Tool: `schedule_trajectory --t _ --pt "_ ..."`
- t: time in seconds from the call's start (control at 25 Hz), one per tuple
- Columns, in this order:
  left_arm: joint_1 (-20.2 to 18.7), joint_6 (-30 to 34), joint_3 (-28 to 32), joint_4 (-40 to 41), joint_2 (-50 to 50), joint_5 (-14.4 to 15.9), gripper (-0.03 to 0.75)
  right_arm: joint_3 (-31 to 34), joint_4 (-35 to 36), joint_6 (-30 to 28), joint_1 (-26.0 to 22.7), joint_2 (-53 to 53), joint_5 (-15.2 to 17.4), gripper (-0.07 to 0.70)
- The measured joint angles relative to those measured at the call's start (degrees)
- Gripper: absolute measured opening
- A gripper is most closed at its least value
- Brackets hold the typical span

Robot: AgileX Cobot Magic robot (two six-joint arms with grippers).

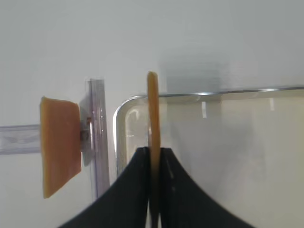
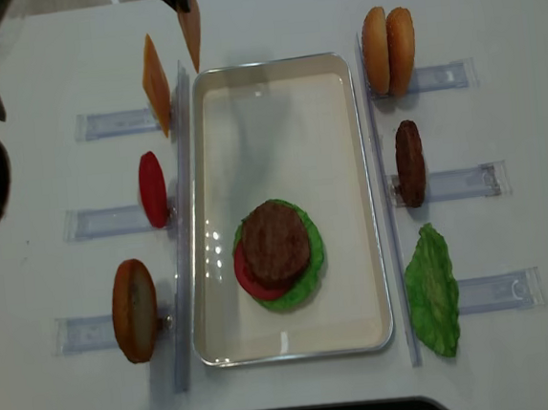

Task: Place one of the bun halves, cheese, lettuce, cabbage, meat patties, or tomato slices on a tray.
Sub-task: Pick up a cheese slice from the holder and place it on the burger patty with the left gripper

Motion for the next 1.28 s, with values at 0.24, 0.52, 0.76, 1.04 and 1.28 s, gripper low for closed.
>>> schedule_trajectory --t 0.24,0.52,0.76,1.04,1.28 --pt "-0.5 0.8 -0.2 -2.6 -0.6 0.7 0.025 0.0 0.0 0.0 0.0 0.0 0.0 0.275" --pt "-1.6 2.3 11.1 -5.7 -10.4 0.7 0.025 0.0 0.0 0.0 0.0 0.0 0.0 0.275" --pt "-5.6 0.6 25.6 -3.7 -23.9 0.8 0.025 0.0 0.0 0.0 0.0 0.0 0.0 0.275" --pt "-5.8 -1.9 41.2 -3.0 -36.9 0.8 0.025 0.0 0.0 0.0 0.0 0.0 0.0 0.275" --pt "-5.8 -3.8 52.2 -3.1 -44.6 0.8 0.025 0.0 0.0 0.0 0.0 0.0 0.0 0.275"
